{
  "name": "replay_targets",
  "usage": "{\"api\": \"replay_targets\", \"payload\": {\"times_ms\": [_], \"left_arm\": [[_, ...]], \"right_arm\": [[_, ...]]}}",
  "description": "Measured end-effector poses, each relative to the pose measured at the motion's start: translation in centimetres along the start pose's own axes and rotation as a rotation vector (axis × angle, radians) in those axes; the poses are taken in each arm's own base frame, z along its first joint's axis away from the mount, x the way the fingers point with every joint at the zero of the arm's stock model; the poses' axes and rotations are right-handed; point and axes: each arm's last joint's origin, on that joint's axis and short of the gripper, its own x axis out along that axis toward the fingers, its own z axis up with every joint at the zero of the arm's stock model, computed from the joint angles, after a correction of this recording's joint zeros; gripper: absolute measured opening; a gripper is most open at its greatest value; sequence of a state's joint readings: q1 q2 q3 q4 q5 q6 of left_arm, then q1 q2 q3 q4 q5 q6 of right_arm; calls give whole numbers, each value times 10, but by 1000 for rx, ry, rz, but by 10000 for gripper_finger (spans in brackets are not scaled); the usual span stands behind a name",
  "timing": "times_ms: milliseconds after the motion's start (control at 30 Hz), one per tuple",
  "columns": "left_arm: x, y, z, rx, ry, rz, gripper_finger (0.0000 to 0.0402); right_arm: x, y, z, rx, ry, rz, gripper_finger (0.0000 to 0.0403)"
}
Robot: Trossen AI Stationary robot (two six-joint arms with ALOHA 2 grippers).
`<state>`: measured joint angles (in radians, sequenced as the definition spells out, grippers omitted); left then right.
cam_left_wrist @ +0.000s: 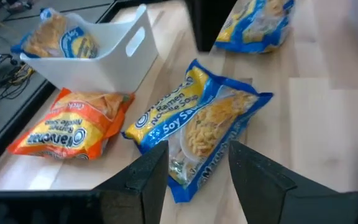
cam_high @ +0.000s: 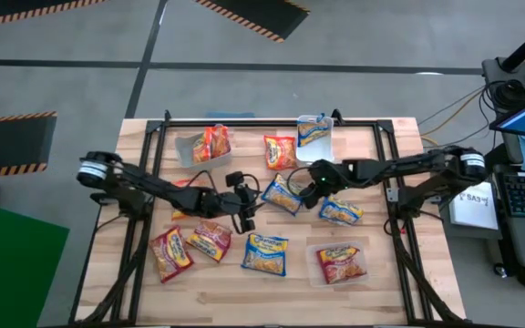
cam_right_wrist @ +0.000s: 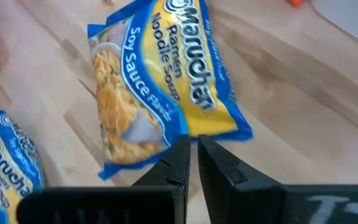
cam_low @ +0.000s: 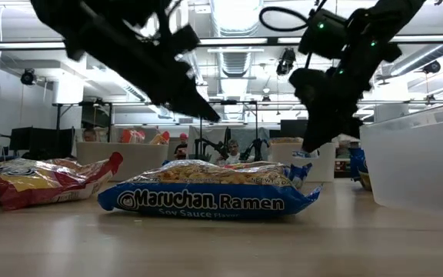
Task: Sort Maruchan noodles
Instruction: Put the blue noodle pack into the white bin
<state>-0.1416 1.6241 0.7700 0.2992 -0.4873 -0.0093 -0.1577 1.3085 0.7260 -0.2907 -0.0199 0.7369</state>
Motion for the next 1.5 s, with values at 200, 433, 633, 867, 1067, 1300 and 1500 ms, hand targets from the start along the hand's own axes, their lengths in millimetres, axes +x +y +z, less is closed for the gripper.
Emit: {"api": "replay_targets", "payload": {"times_ms": [200,433,633,867,1067,1300,1500], "left_arm": [[24,0,-18,0,40,28,99],[39,3,-31,-4,70,46,23],[47,1,-32,-28,27,24,5],[58,1,-44,-30,45,35,1],[65,0,-51,-67,44,41,0],[68,1,-55,-98,58,49,0],[69,3,-56,-112,61,54,0]], "right_arm": [[-15,-1,-1,18,2,17,34],[-17,-5,-3,44,15,0,118],[-4,-9,-6,71,2,-45,210],[13,-9,-5,109,-6,-43,281],[30,-11,-7,137,16,-53,310],[44,-8,-4,131,0,1,313],[58,-2,0,101,-22,111,304]]}}
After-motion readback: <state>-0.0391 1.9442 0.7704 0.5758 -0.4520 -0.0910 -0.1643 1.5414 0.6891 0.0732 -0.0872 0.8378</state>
